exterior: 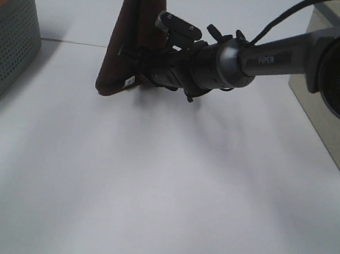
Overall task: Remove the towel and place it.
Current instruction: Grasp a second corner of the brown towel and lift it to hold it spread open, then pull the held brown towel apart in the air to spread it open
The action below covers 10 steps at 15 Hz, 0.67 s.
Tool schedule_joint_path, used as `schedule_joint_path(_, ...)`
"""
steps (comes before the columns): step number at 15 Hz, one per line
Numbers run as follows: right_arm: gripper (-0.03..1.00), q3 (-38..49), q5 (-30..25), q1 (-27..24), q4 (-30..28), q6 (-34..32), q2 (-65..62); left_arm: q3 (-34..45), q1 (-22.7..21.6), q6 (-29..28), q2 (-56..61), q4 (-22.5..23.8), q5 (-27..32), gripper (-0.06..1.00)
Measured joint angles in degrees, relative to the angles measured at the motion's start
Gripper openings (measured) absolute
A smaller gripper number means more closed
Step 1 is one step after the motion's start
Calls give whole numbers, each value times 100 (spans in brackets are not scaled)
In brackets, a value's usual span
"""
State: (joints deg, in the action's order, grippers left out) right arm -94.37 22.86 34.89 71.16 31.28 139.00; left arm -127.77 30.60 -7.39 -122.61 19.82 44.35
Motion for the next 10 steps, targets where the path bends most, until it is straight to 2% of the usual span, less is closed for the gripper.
schedule_joint_path(2,32,0,-11,0,0,6,0,0,0,52,0,0,0,0)
schedule_joint_path(3,17,0,-52,0,0,92,0,0,0,63,0,0,0,0)
schedule_joint_path(4,0,17,-372,0,0,842,-23,0,0,229,0,6,92,0)
schedule_joint_path(6,0,304,-745,0,11,1753,-252,0,-74,533,0,17,430,0)
schedule_joint_path(7,0,424,-808,0,11,1965,-367,0,-109,613,0,17,516,0)
schedule_joint_path(10,0,1335,-968,0,11,2997,-1272,0,-447,1438,0,23,1071,0)
